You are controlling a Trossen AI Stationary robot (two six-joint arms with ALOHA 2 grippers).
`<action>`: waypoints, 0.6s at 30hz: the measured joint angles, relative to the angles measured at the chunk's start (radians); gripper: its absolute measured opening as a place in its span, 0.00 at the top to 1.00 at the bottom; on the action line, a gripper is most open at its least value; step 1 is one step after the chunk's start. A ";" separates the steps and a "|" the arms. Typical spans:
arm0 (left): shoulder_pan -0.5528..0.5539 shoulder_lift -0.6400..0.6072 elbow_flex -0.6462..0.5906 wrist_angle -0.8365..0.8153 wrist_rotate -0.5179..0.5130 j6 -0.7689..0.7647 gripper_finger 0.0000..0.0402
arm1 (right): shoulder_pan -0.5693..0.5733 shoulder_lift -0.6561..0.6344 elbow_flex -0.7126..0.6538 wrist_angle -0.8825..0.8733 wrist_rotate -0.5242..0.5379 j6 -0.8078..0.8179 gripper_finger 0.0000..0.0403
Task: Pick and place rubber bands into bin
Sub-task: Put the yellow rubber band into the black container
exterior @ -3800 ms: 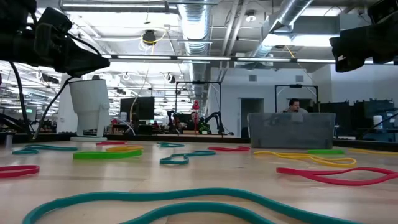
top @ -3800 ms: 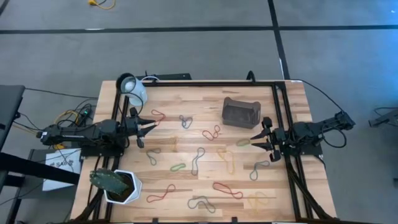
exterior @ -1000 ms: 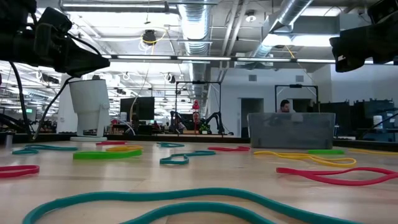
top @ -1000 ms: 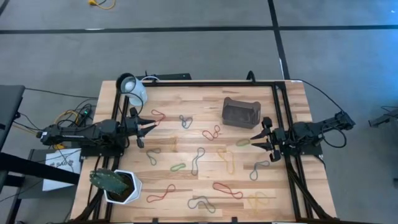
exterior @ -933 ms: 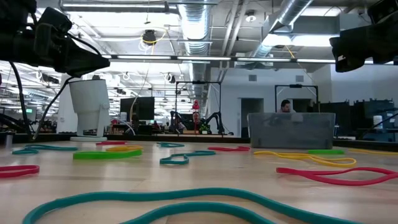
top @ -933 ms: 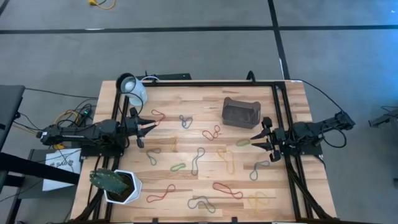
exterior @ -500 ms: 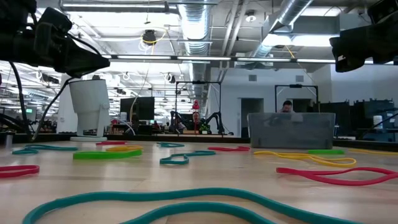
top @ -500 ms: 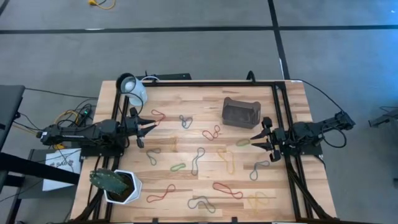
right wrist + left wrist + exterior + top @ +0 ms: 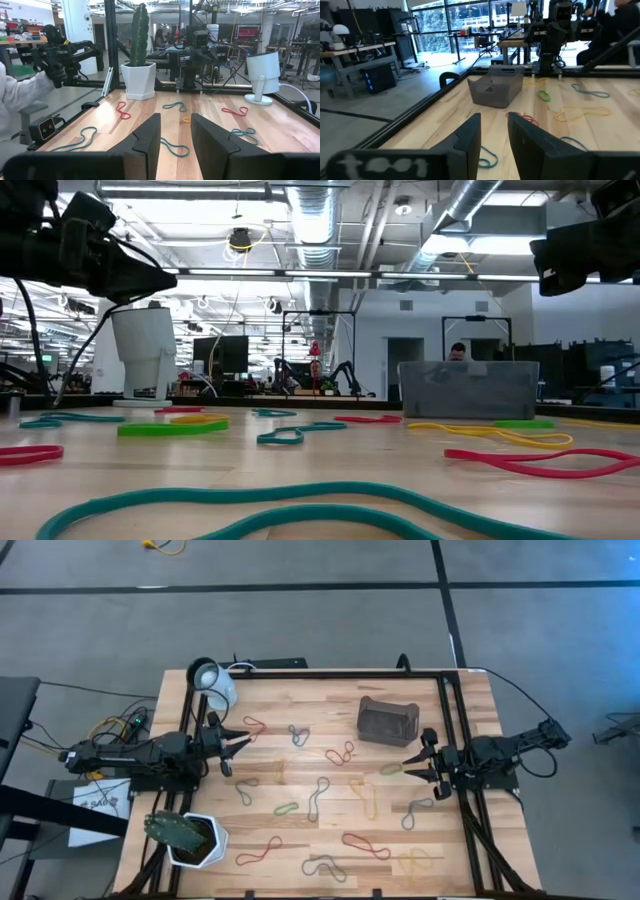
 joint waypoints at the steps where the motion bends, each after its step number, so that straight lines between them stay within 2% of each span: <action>1: 0.000 0.000 -0.001 0.015 0.005 -0.014 0.78 | 0.000 0.000 0.000 0.000 0.000 0.000 0.75; 5: 0.000 0.000 -0.001 0.091 0.008 -0.002 0.78 | 0.000 0.000 0.000 0.000 0.000 0.000 0.75; 18: 0.000 0.000 -0.001 0.098 0.004 -0.066 0.78 | 0.000 0.000 0.000 0.007 0.000 -0.070 0.75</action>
